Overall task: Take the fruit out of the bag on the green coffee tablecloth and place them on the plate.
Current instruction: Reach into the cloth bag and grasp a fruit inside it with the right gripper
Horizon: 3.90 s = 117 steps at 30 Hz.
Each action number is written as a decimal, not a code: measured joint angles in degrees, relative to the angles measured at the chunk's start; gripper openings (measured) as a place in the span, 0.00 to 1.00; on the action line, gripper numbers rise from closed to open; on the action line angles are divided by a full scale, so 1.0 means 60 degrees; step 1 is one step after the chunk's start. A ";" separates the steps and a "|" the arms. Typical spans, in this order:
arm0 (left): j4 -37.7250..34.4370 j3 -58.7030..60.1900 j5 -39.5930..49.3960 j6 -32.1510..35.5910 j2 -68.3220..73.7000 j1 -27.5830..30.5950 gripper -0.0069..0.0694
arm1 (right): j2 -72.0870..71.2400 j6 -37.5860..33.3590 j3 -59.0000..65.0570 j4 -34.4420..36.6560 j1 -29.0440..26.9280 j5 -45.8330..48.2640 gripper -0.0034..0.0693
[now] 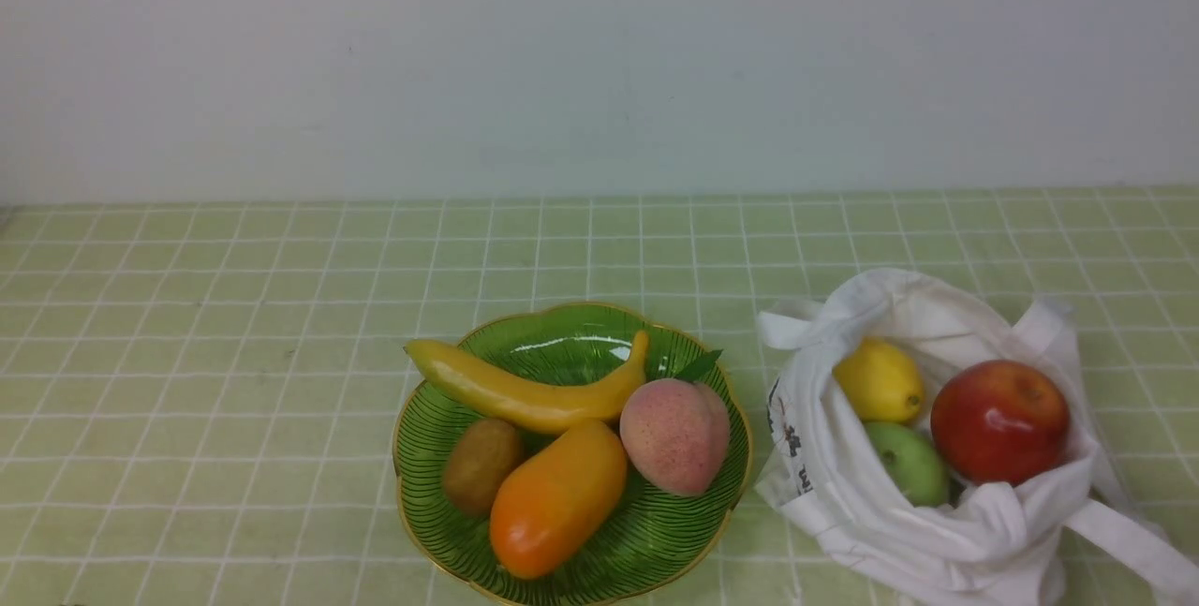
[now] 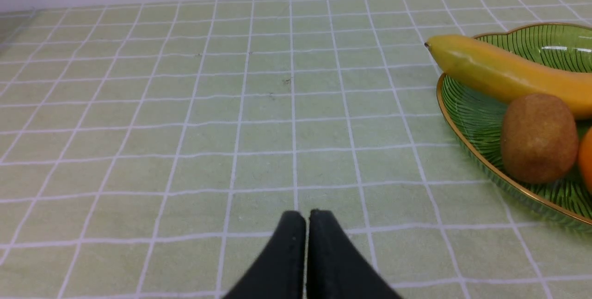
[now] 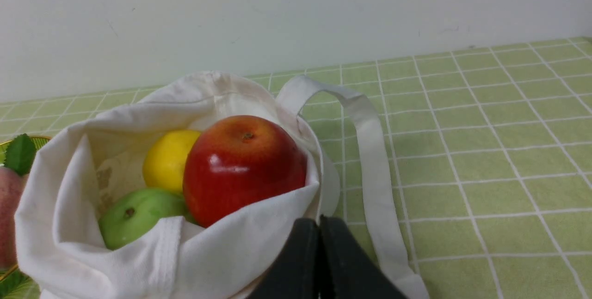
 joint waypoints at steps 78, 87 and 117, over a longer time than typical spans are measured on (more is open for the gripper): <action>0.0000 0.0000 0.0000 0.0000 0.0000 0.0000 0.08 | 1.1983 -0.3641 -0.9072 0.2768 0.0000 0.5713 0.23; 0.0000 0.0000 0.0000 0.0000 0.0000 0.0000 0.08 | 1.3490 -0.3846 -0.9235 0.2858 0.0000 0.4485 0.75; 0.0000 0.0000 0.0000 0.0000 0.0000 0.0000 0.08 | 1.4794 -0.4508 -0.9244 0.3533 0.0000 0.4107 1.00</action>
